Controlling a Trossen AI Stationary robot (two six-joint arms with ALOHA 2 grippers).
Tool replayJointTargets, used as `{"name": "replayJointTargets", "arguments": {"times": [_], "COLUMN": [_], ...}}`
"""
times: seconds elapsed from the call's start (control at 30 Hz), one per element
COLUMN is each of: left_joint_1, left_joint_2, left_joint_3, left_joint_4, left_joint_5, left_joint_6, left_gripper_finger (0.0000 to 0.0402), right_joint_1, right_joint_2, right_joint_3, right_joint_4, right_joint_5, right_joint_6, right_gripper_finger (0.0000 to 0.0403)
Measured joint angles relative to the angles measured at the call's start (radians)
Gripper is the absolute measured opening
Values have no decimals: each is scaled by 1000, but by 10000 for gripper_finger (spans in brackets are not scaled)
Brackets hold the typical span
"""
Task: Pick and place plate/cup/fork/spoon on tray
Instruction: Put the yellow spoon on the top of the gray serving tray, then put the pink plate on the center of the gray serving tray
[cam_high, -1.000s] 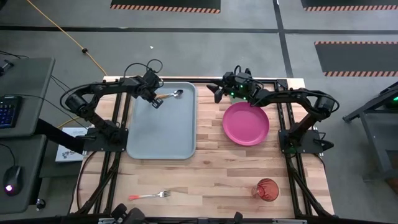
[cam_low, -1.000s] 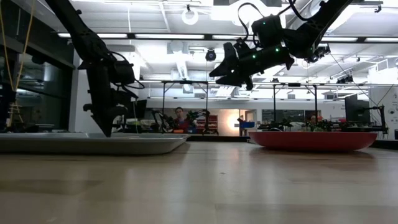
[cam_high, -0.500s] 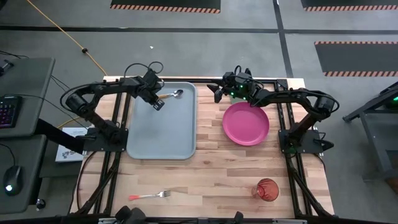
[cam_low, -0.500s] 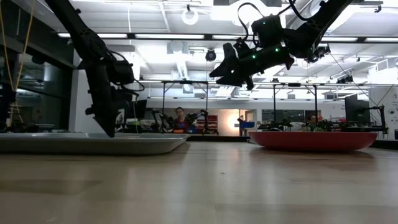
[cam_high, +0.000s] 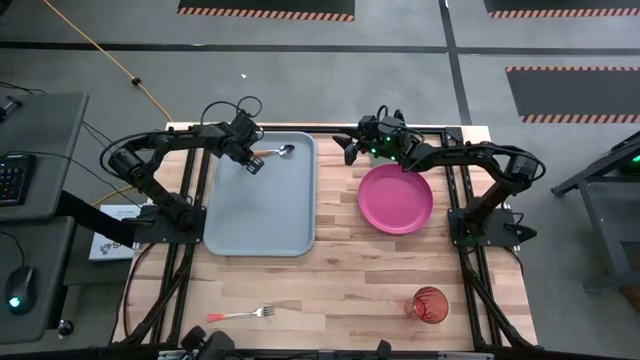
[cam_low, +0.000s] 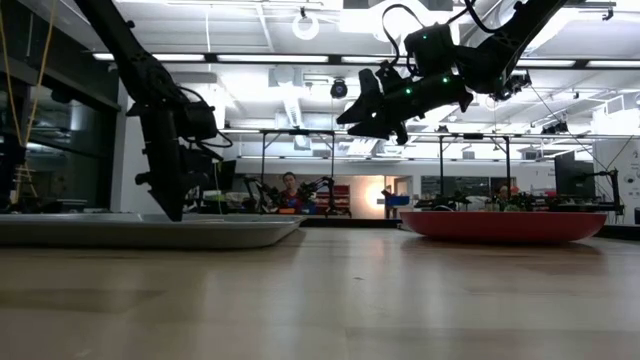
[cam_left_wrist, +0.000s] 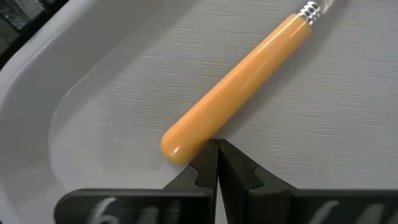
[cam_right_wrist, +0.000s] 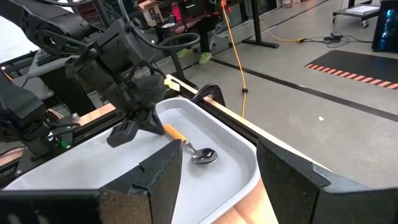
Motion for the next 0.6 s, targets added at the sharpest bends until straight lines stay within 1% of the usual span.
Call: {"name": "replayJointTargets", "arguments": {"times": [0.13,0.33,0.4,0.53,0.6], "left_joint_1": [0,0,-2,-17,-34], "left_joint_2": [0,-2,-21,-115,-187], "left_joint_3": [0,0,0,0,0], "left_joint_4": [9,35,26,4,16], "left_joint_5": [-36,-37,-33,76,137], "left_joint_6": [-1,19,27,45,45], "left_gripper_finger": [0,0,0,0,0], "right_joint_1": [0,0,0,-9,-17], "right_joint_2": [0,0,0,-15,-43], "right_joint_3": [0,0,0,0,0], "right_joint_4": [0,0,-2,-24,-77], "right_joint_5": [-1,-1,-5,-22,-27], "right_joint_6": [0,-1,-15,-38,-56], "right_gripper_finger": [200,200,200,200,200]}}
